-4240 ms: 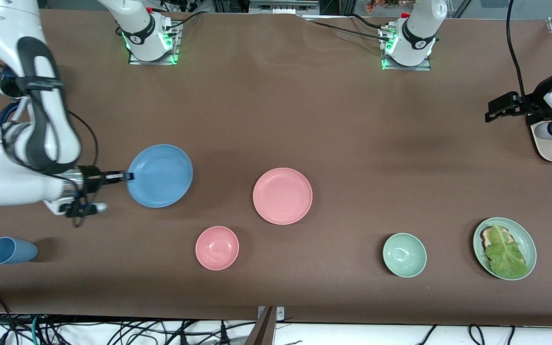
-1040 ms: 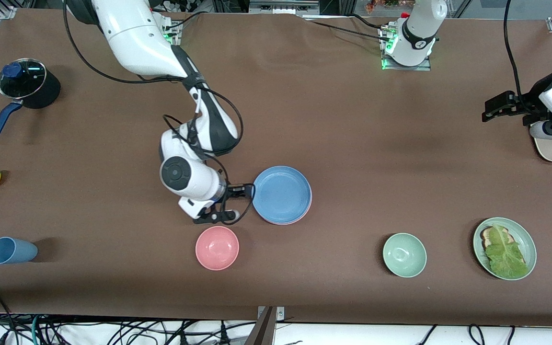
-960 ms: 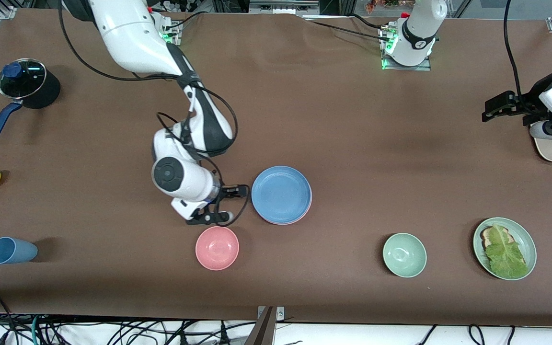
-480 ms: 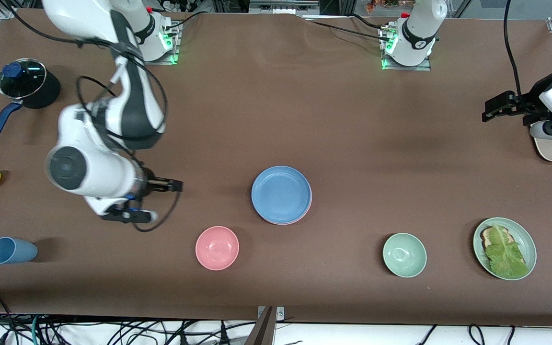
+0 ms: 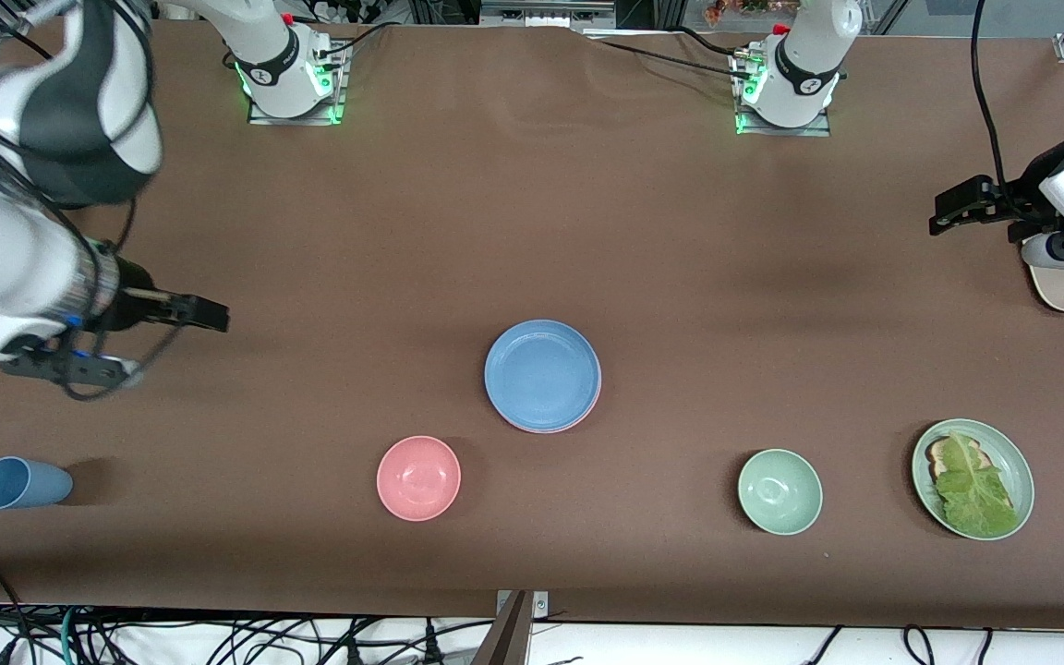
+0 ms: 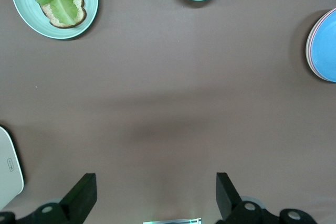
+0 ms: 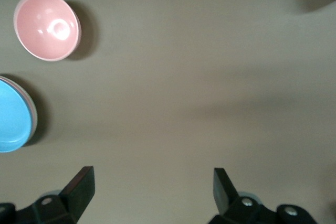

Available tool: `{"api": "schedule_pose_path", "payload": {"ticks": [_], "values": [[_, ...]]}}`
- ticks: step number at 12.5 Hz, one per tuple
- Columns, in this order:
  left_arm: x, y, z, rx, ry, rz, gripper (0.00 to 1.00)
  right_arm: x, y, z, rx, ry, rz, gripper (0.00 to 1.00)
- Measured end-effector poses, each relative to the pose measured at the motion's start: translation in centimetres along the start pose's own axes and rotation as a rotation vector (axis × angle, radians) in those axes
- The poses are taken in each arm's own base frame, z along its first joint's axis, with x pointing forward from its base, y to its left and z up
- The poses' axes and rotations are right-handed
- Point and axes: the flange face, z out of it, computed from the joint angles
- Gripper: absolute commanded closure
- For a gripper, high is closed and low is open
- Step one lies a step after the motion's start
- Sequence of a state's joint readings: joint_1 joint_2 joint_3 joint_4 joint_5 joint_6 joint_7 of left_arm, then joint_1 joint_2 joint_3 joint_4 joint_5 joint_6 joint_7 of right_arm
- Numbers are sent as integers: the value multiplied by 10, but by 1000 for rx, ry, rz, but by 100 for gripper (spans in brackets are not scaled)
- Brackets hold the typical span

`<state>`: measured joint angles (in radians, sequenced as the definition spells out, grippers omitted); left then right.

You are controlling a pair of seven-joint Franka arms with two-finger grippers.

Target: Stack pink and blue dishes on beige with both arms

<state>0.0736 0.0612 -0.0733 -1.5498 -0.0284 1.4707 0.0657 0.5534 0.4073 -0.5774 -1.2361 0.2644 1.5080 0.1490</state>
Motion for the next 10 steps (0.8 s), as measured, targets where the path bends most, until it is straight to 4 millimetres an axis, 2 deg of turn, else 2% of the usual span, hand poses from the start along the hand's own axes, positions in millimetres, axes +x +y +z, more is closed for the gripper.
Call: {"api": "schedule_pose_path", "payload": {"ticks": [2,3,4,7,10], "values": [[0,0,0,0,0,0,0,-20,37,-39,15,-8,21,0],[0,0,0,0,1,0,0,-31,50,-49,-4,-32,14,0],[0,0,0,0,3,0,0,-41,55,-55,-37,-48,-4,0],[0,0,0,0,4,0,0,-66,56,-49,-89,-35,-50,0],[0,0,0,0,4,-1,0,-78,88,-32,-71,-4,-68,0]]}}
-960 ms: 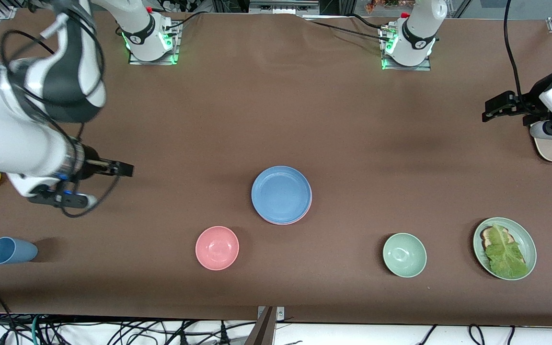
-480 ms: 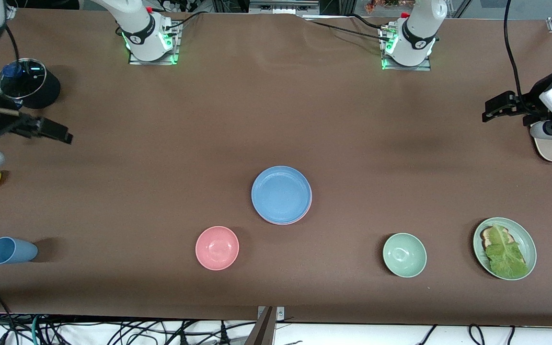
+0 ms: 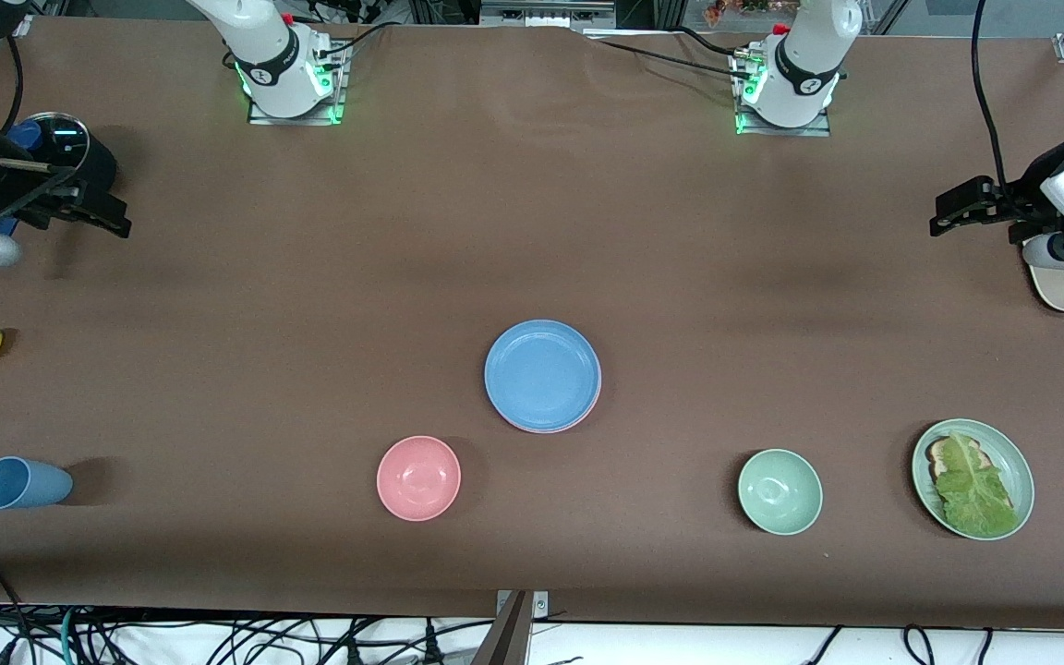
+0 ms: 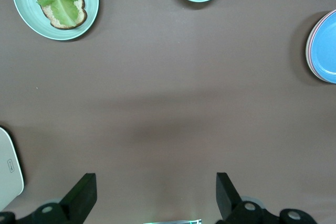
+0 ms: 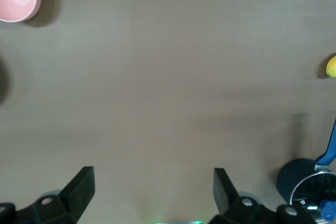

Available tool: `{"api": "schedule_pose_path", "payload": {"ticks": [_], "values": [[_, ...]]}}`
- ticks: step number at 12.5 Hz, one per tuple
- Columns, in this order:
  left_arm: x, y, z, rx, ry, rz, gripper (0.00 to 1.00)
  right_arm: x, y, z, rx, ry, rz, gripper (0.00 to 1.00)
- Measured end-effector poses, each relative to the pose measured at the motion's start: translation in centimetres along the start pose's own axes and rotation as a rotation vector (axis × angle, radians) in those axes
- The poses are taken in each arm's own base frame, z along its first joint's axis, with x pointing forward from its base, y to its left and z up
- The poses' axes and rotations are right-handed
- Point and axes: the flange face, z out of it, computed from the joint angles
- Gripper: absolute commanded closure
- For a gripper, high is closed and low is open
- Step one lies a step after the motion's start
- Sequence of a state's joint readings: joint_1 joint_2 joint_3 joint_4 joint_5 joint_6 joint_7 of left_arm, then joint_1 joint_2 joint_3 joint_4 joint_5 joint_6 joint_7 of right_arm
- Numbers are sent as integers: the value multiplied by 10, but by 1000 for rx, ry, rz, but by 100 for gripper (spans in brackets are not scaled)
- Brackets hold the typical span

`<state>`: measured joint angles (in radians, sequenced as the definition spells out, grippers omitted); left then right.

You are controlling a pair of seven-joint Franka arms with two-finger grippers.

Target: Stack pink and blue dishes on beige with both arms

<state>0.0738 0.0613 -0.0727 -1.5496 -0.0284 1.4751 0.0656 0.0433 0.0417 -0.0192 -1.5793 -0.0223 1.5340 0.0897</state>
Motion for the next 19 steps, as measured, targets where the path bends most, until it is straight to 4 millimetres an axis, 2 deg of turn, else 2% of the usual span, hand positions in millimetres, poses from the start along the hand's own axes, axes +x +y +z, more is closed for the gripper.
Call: {"api": "schedule_pose_path", "payload": {"ticks": [1,3,11,19], "values": [[0,0,0,0,0,0,0,-1,10,4,3,-1,-15,0],[0,0,0,0,0,0,0,-1,17,7,6,-6,-21,0],[0,0,0,0,0,0,0,-9,17,10,7,-7,-21,0],[0,0,0,0,0,0,0,-5,19,7,10,27,-18,0]]}}
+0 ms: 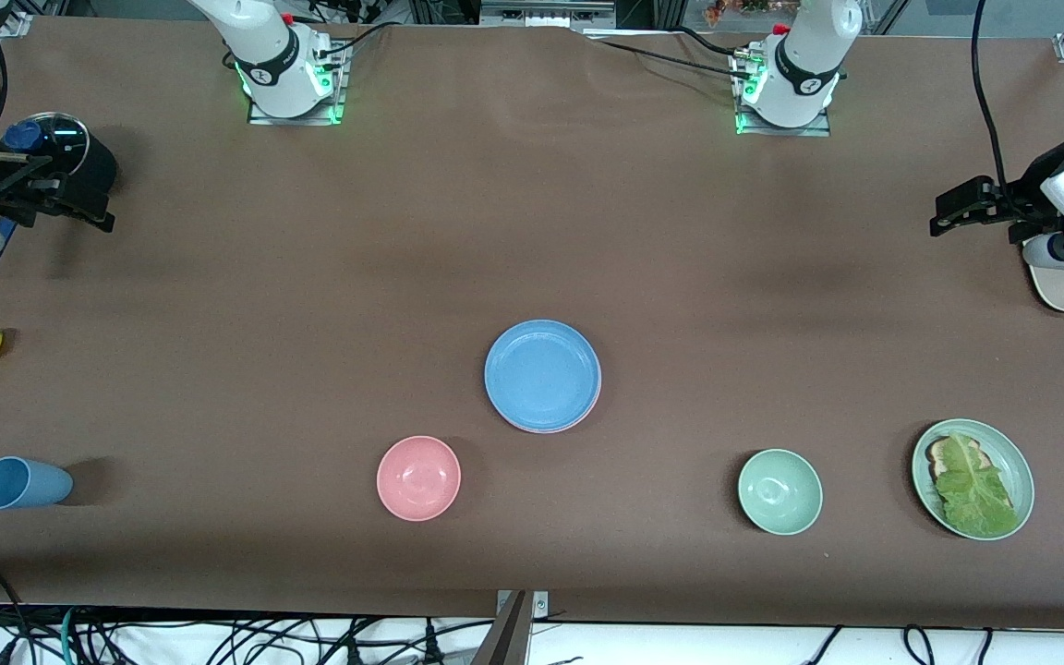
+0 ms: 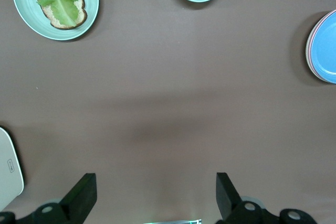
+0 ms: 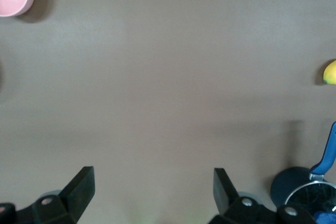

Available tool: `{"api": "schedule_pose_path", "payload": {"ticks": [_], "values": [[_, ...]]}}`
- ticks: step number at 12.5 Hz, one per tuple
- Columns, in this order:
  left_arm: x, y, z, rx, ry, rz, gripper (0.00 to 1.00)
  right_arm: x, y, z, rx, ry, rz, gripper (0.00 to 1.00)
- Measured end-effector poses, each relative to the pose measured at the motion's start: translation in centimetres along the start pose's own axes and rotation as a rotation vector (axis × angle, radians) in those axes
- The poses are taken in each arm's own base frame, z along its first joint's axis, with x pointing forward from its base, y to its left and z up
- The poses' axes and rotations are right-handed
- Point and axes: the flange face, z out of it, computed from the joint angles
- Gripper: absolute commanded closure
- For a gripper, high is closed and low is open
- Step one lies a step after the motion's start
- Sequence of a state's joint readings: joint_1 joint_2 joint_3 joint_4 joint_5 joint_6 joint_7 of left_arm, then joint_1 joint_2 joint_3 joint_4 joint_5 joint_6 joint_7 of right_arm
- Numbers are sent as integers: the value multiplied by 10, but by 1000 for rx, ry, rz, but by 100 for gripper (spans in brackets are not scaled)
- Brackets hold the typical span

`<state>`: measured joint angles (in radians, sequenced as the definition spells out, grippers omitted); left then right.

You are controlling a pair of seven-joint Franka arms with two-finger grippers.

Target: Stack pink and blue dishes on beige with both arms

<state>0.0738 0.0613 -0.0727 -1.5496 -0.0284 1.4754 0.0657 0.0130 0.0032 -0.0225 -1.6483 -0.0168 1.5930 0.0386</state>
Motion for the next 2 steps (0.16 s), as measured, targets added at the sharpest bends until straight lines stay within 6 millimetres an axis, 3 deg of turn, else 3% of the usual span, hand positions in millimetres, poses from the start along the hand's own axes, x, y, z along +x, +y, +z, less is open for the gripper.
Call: {"api": "schedule_pose_path", "payload": {"ticks": [2], "values": [[0,0,0,0,0,0,0,1,0,-1,1,7,1,0]]}}
